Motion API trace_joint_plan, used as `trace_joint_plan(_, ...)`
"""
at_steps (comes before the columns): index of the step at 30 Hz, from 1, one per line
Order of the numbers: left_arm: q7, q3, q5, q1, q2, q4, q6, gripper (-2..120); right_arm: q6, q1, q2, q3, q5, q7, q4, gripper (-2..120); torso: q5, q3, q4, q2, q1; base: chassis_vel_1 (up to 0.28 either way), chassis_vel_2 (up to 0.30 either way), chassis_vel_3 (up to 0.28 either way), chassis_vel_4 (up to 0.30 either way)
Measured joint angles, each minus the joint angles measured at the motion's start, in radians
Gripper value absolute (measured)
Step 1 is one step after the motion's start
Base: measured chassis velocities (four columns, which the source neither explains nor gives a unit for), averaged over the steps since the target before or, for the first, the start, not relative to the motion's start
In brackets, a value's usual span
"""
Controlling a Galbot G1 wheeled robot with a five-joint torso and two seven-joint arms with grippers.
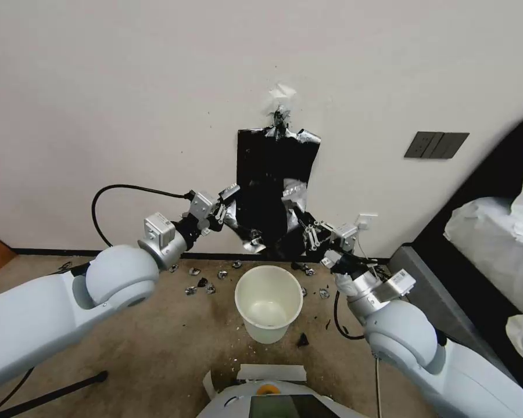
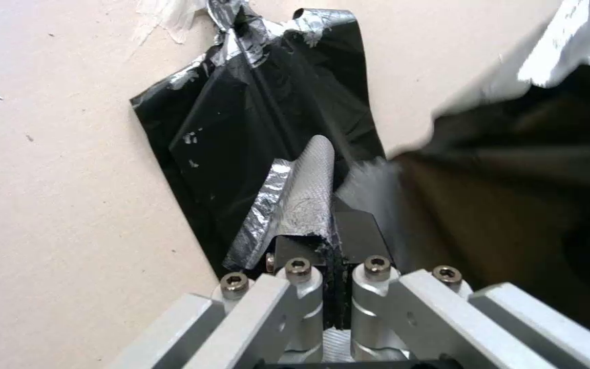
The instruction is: Place a trash bag onto the trash bin.
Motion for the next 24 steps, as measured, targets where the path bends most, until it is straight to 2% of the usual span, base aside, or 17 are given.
trace_joint_plan(10, -0.014, 0.083, 0.016, -0.016, -0.065, 0.029, 0.003, 0, 0.012, -0.077, 0.04, -0.005, -0.036, 0.004, -0.043, 0, 0.0001, 0.0, 0.0, 0.0, 0.0, 0.0, 0.0, 0.0, 0.0)
trace_joint_plan(20, -0.038, 0.153, 0.062, 0.007, -0.189, 0.119, 0.004, 0, 0.041, -0.091, 0.06, -0.01, -0.049, 0.006, -0.112, 0, 0.0001, 0.0, 0.0, 0.0, 0.0, 0.0, 0.0, 0.0, 0.0)
trace_joint_plan(24, -0.044, 0.152, 0.069, 0.035, -0.211, 0.14, 0.005, 0, 0.046, -0.091, 0.073, -0.018, -0.052, 0.011, -0.142, 0, 0.0001, 0.0, 0.0, 0.0, 0.0, 0.0, 0.0, 0.0, 0.0)
